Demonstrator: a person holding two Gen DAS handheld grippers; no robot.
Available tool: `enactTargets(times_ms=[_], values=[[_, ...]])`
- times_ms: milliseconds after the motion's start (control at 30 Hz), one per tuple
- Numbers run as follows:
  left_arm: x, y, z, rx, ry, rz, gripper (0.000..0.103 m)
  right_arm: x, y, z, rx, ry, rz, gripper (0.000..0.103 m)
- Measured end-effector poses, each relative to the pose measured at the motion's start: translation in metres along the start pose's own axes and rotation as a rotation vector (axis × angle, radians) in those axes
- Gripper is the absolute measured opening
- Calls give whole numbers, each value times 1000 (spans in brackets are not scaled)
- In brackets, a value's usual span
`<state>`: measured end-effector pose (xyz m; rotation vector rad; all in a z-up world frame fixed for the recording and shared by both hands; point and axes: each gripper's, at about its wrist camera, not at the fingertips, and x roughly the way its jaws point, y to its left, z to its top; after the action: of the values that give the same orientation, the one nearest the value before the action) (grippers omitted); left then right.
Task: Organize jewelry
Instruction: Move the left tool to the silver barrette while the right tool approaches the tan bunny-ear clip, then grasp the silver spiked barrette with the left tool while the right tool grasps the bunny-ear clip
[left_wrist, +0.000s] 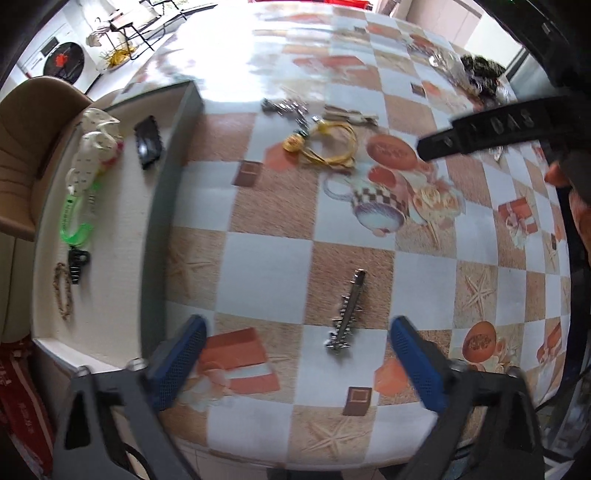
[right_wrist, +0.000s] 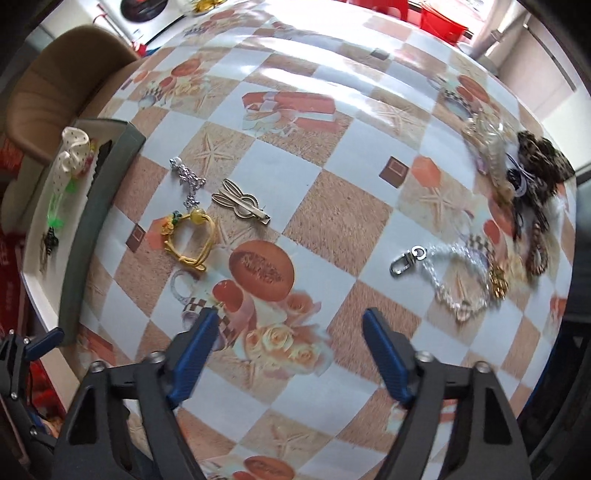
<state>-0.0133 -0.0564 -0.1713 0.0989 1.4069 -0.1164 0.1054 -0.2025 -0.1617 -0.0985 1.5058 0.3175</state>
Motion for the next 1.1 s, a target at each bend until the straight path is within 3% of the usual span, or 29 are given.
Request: enactTargets(times_ms=[233,333,833,1000,1067,1100], values=[[20,-6,-1,-28,15,3,92,19,7,20,-79,-16,-6,73],[29,-7,1,-34,28,5,79,27,14,30,-130,-31,-33,73],[44,-21,6,-58,16,3,77,44,43,74,-278,-66,-67,56],[40,-35,8,-43,17,-5,56,43,52,78,-293,-62,-55,44],[37,-38,11,-36,20,-10,41,42,58,78,-299,-58,-50,38],[36,-41,13,-36,21,-12,36,40,58,74,-299,-59,-54,28]])
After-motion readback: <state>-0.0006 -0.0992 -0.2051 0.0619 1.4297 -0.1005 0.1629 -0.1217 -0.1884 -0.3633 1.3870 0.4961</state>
